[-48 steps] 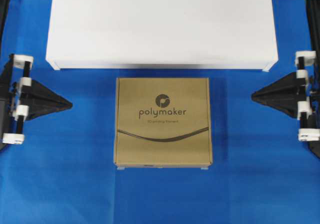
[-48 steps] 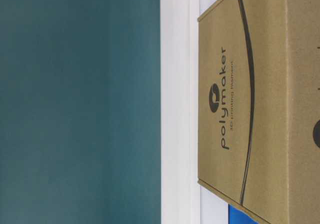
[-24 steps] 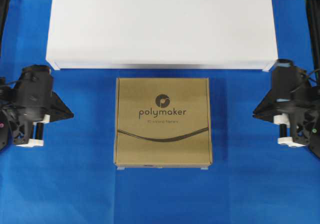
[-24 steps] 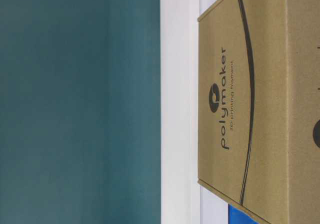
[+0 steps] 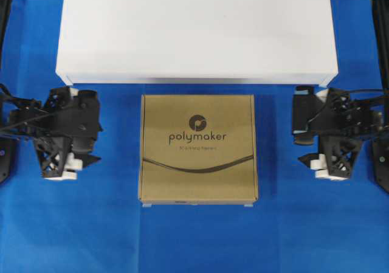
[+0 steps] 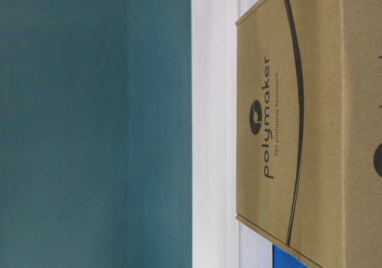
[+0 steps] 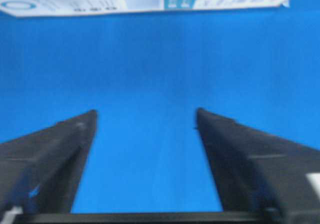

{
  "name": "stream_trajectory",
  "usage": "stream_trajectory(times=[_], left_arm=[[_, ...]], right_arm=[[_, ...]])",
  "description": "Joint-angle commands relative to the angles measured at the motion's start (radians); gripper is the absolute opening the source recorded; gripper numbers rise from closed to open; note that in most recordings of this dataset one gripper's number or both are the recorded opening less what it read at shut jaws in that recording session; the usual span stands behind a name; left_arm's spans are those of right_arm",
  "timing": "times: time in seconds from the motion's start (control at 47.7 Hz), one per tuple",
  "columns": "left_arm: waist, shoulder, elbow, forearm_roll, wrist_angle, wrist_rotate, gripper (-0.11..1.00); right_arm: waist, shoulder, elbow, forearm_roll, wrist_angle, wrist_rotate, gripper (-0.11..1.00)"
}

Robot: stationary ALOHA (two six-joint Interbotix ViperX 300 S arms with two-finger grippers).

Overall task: Place the cardboard box on the stand after clamping it between your arms.
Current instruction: 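Move both grippers in to press the box's left and right sides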

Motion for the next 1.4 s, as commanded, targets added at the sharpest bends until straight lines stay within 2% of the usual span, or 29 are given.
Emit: stream_trajectory(times=[0.0, 0.042, 0.21, 0.398, 0.67, 1.152, 1.383], left_arm=[[0.012, 0.041, 0.000, 0.003, -0.066, -0.002, 0.84], [0.018, 0.064, 0.002, 0.003, -0.100, 0.000, 0.88], [0.029, 0.163, -0.006, 0.003, -0.215, 0.008, 0.87], [0.031, 0.244, -0.049, 0.003, -0.235, 0.015, 0.88], [0.031, 0.334, -0.118, 0.003, -0.267, 0.015, 0.88], [0.028, 0.377, -0.187, 0.003, -0.262, 0.025, 0.88], [0.026, 0.348, -0.249, 0.003, -0.195, 0.026, 0.88]], right_arm=[[0.000, 0.034, -0.021, -0.002, -0.052, -0.009, 0.99], [0.000, 0.061, -0.021, -0.002, -0.084, -0.012, 0.98], [0.000, 0.147, -0.028, -0.012, -0.164, -0.023, 0.98], [-0.003, 0.232, -0.066, -0.015, -0.213, -0.051, 0.98], [-0.002, 0.336, -0.149, -0.015, -0.275, -0.054, 0.98], [0.005, 0.376, -0.193, -0.012, -0.288, -0.052, 0.98], [0.003, 0.348, -0.225, -0.011, -0.256, -0.051, 0.98]])
